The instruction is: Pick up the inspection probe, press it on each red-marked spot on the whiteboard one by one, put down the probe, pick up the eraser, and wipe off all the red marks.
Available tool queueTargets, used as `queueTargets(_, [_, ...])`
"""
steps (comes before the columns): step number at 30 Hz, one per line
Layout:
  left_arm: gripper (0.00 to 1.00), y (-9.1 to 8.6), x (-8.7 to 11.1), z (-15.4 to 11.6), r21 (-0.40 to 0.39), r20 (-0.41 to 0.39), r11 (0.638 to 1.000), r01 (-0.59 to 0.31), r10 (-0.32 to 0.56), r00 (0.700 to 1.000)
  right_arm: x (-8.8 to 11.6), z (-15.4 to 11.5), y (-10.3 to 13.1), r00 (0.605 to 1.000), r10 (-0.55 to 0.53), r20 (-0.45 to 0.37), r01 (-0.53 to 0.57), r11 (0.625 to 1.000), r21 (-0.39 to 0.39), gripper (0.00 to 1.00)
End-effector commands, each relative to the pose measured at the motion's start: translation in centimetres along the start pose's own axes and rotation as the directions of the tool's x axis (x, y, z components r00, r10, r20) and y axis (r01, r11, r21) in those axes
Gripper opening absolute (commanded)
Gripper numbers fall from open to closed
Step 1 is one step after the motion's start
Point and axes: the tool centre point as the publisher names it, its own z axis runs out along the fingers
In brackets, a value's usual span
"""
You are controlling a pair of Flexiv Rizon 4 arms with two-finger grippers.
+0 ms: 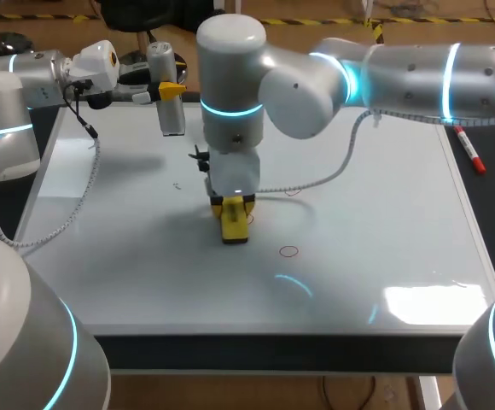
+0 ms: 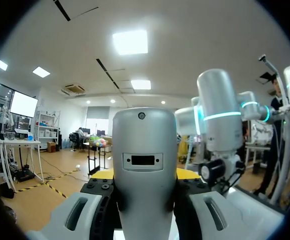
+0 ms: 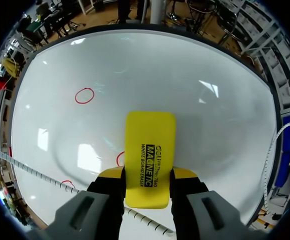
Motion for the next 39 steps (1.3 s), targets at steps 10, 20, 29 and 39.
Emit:
queueTargets(10, [0.0,-0.1,0.0,0.1,0.0,0.0,1.0,0.0,0.0,1.0,4.1,2.0,0.0,0.998,0.057,-0.022,-0.057,0.998,-0.008,0.0])
queueTargets(20, [0.0,-0.1,0.0,0.1,0.0,0.0,1.0,0.0,0.0,1.0,6.2,2.2,0.1,0.995,0.09,-0.03,-0.09,0.996,-0.013,0.0])
queueTargets(29, [0.0,-0.1,0.0,0.1,0.0,0.0,1.0,0.0,0.0,1.0,7.3,2.1,-0.2,0.994,0.105,-0.038,-0.105,0.994,-0.006,0.0])
queueTargets(39, [0.0,-0.1,0.0,0.1,0.0,0.0,1.0,0.0,0.0,1.0,8.3,-1.5,-1.4,0.993,0.118,0.0,-0.118,0.993,0.01,0.0])
